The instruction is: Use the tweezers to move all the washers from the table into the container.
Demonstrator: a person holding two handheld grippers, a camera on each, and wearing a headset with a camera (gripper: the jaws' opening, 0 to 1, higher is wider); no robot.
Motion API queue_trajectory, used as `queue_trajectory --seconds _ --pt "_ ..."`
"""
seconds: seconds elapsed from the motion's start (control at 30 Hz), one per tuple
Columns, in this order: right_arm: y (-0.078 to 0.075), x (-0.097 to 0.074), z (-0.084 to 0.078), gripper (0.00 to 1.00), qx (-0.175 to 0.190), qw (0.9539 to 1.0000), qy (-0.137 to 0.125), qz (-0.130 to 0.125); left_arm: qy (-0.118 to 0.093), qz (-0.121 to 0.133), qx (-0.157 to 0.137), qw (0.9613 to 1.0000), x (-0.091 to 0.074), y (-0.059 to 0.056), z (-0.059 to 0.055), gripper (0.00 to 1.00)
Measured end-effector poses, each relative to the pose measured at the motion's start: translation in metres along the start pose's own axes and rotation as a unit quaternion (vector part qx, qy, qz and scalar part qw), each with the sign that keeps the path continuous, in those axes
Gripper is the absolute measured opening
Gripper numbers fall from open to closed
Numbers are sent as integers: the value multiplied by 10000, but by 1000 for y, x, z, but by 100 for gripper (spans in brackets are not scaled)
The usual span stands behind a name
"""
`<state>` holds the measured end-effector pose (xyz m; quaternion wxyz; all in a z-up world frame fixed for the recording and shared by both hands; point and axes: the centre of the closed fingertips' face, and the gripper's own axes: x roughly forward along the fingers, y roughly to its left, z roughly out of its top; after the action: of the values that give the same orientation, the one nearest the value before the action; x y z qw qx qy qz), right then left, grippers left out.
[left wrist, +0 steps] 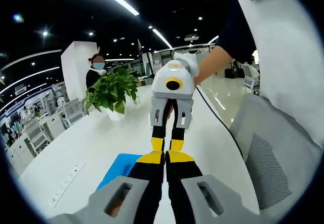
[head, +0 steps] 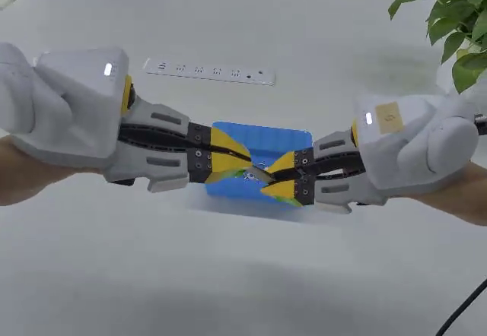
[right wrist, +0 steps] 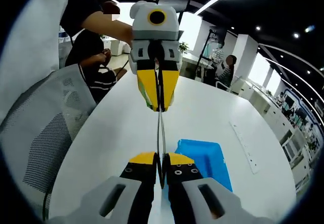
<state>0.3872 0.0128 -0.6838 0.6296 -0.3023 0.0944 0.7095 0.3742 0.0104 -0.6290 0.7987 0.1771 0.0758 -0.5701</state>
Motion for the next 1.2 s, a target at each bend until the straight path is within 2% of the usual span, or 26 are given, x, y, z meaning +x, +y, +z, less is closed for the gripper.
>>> queue_trajectory --seconds 0.1,0.23,0.37,0.57,0.67,0.9,0.97,1.13,1.2 --pt "8 0 -3 8 -47 9999 126 76 106 -41 9 9999 0 -6 -4 4" --pt "16 -2 -3 8 12 9998 124 158 135 -92 -48 9999 -3 -15 -6 4" --pt "22 0 -7 8 32 9995 231 236 294 -132 -24 9995 -2 -21 -16 4" --pt "26 3 -11 8 218 9991 211 295 305 -136 -94 9994 -2 -24 -22 4" --pt "26 7 -16 8 139 9988 340 332 383 -156 -105 9991 0 -24 -29 4" --pt "25 12 -24 7 197 9984 389 355 571 -170 -148 9981 2 -21 -42 5" --pt "25 14 -26 7 226 9983 403 366 675 -183 -178 9974 3 -21 -48 5" --pt "26 20 -32 7 232 9978 475 408 1123 -221 -193 9932 7 -22 -72 5" --pt "29 22 -32 7 284 9977 445 436 1211 -150 -197 9923 7 -18 -76 4"
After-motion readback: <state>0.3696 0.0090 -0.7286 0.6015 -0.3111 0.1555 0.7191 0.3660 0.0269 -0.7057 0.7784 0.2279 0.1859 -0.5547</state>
